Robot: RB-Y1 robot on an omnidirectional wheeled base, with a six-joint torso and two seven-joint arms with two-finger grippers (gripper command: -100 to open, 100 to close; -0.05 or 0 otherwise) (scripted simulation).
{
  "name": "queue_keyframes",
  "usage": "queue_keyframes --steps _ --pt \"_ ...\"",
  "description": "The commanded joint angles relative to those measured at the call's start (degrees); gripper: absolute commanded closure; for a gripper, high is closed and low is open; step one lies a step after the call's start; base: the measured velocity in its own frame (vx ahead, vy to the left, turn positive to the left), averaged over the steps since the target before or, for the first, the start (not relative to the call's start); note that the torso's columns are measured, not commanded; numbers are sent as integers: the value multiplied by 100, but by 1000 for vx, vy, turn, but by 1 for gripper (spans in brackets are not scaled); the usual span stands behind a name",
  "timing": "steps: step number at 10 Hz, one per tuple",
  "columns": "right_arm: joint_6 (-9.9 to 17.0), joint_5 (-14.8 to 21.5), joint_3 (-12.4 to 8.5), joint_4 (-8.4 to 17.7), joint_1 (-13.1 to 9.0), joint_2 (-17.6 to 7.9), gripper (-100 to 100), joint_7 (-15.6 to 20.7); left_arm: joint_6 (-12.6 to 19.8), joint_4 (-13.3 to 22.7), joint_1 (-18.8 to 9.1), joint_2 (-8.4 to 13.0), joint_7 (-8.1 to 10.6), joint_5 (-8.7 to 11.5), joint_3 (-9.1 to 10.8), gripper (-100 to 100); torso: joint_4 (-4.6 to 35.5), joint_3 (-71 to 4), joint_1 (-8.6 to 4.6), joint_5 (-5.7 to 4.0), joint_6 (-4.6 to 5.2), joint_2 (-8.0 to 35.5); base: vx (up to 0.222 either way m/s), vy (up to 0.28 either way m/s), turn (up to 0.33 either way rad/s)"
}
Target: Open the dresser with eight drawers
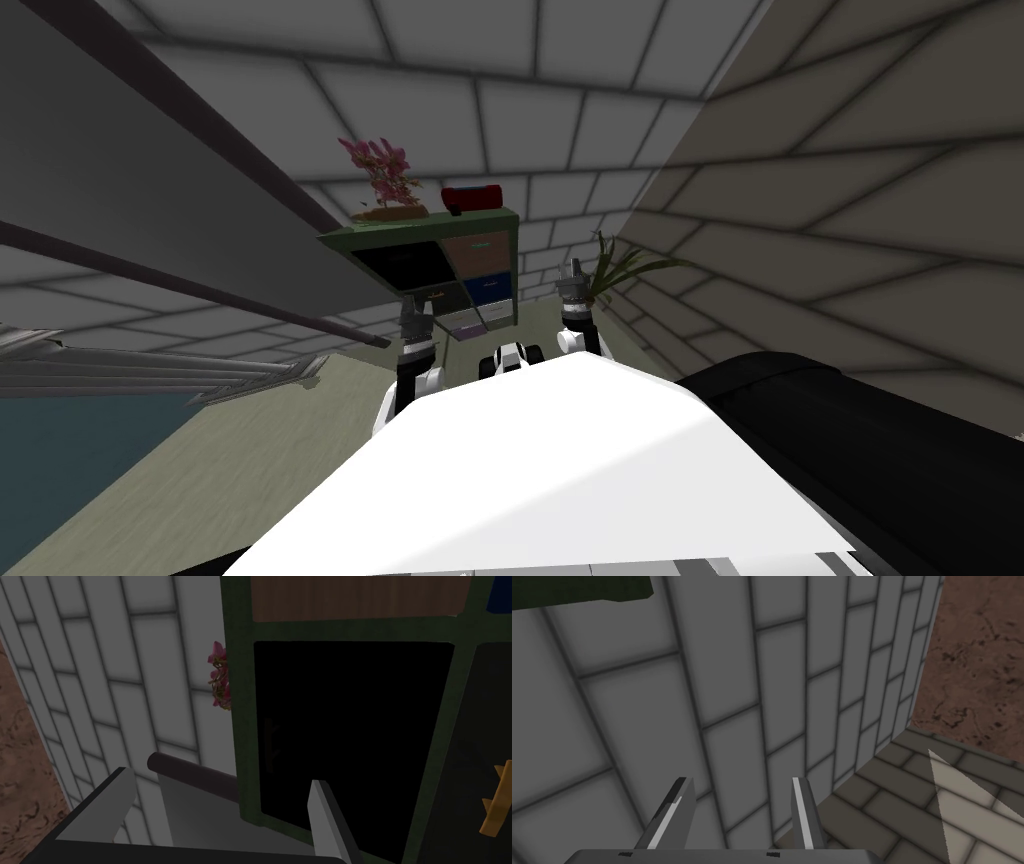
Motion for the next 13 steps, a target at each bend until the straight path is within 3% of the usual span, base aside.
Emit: queue_keyframes --steps 1,13 --pt "0 0 0 0 0 0 0 0 -122 312 -52 8 0 11 1 -100 0 1 -8 -1 0 1 50 -65 -17" --pt "0 0 1 0 0 1 0 0 -702 1795 -170 34 -21 55 -50 -100 -2 -5 -21 -6 0 -10 73 -83 -14"
